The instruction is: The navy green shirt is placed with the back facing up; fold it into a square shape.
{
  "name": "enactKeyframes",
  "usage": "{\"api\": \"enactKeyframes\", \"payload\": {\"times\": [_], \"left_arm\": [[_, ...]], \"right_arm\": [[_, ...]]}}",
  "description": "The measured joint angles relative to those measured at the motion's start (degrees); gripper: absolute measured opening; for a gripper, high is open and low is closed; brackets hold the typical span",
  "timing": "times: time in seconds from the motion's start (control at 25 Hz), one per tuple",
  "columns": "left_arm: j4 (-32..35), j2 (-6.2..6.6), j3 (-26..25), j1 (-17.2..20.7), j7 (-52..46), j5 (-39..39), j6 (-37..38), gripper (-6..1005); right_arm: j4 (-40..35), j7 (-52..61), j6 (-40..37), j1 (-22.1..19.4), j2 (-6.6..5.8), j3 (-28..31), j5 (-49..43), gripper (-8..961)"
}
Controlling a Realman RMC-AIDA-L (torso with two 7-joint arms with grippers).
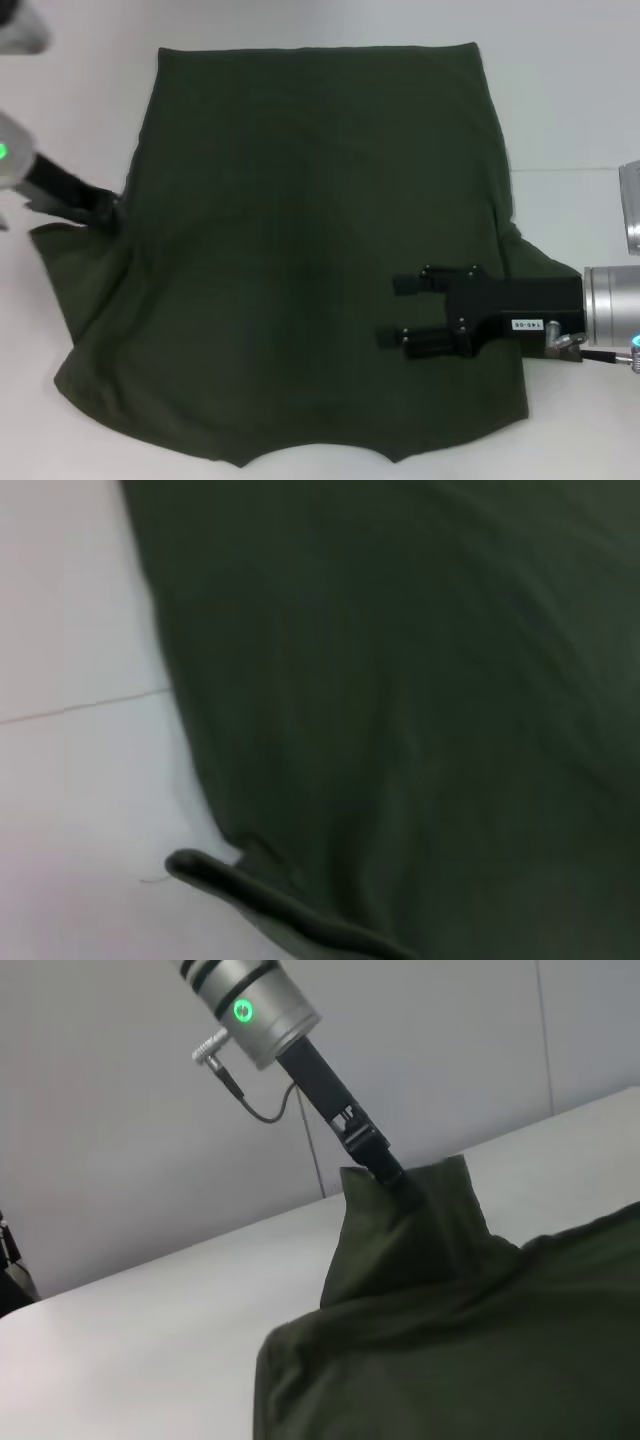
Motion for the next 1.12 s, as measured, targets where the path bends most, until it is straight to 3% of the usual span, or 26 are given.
{"api": "enactKeyframes", "payload": {"times": [0.24, 0.6, 0.76, 0.96, 1.12], "left_arm": [[-2.68, -2.94, 11.34, -5.88, -6.87, 0.01, 0.26, 30], [-7.04, -4.43, 16.54, -12.26, -10.41, 0.05, -2.2, 79], [-10.22, -5.84, 18.02, -14.74, -11.07, 0.04, -3.96, 116], [-10.54, -9.67, 23.13, -14.13, -13.37, 0.03, -8.15, 162], [-8.29, -10.79, 23.17, -13.13, -13.2, -0.2, -9.41, 236]], "right_arm": [[0.14, -0.43, 0.89, -0.52, 0.19, 0.06, -0.01, 913], [-0.03, -0.68, 1.37, -1.13, 0.33, 0.06, -0.01, 913], [-0.15, -0.67, 1.63, -1.19, 0.36, -0.02, -0.01, 913], [0.03, -0.59, 1.76, -1.35, 0.37, -0.05, -0.01, 913], [0.13, -0.14, 1.76, -1.43, 0.19, 0.07, -0.01, 912]]}}
